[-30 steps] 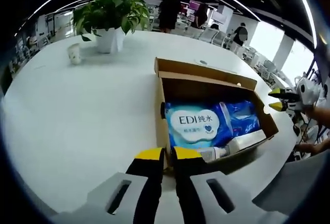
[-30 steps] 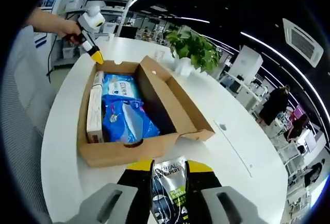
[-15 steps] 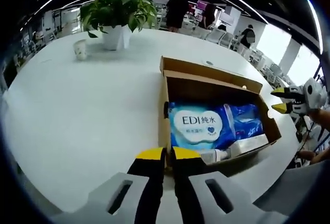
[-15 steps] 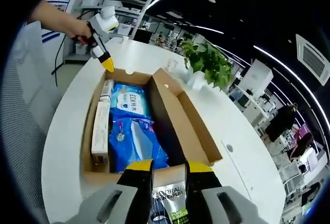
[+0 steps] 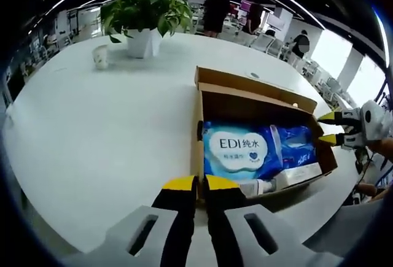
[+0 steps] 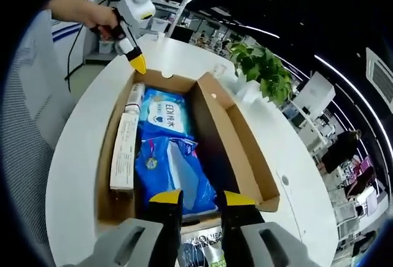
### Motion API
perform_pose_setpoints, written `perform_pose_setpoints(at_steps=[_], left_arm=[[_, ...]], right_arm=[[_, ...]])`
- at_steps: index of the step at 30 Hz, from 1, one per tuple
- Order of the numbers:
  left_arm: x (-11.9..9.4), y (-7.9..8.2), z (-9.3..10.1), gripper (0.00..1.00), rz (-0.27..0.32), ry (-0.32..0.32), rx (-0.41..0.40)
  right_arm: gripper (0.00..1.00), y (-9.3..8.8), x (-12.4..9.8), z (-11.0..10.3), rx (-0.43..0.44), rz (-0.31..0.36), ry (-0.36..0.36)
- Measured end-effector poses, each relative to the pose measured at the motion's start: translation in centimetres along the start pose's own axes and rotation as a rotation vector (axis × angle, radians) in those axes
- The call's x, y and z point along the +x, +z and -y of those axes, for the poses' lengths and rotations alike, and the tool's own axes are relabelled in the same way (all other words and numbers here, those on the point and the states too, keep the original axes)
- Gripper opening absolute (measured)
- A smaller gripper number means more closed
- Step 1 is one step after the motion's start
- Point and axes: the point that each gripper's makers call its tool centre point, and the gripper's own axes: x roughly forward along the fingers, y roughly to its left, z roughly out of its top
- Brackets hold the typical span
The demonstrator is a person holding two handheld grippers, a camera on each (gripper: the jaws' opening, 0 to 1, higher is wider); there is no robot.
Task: Operate the shoe box by opening the lid, removing the specified soft item, and placing it in the target area until the item is outside and the box remains undamaged.
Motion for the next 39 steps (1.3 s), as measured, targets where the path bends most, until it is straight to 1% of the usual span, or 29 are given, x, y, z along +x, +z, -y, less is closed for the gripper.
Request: perform_pose_setpoints(at_steps=[3,7,13,16,19,21,26,30,39], left_arm=[[0.0,0.0,0.0,0.02,-0.001,0.004,0.004],[0.1,0.0,-0.1,0.02,-0.005,0.007,0.006],[0.1,0.0,-0.1,0.02,-0.006,0.014,0.012],[0.1,0.0,-0.1,0.02,-0.002,0.012,0.004],[0.1,0.0,-0.1,0.02,0.001,0.012,-0.002],[0.1,0.0,-0.2,0.02,0.0,0.014,-0.001],[0.0,-0.1,-0.1,0.02,0.004,0.012,-0.01],[0.1,-0.1,-0.2,0.03,0.006,0.008,-0.016],[0.1,-0.1,-0.2,0.03,0.008,0.006,-0.024]], right_arm=[[0.21,-0.2,0.8,-0.2,-0.032,-0.024,0.005],[0.19,-0.4,1.6,-0.2,-0.033,-0.042,0.005],[0.18,-0.5,2.5,-0.1,-0.033,-0.06,0.0],[0.18,-0.4,2.7,-0.5,-0.043,-0.063,0.009],[0.15,-0.3,3.1,-0.6,-0.059,-0.066,0.011],[0.12,-0.3,3.3,-0.4,-0.072,-0.066,0.006],[0.1,-0.1,3.7,-0.5,-0.071,-0.064,0.009],[0.0,0.1,3.8,-0.3,-0.097,-0.065,0.003],[0.0,0.3,3.5,0.3,-0.106,-0.056,-0.014]])
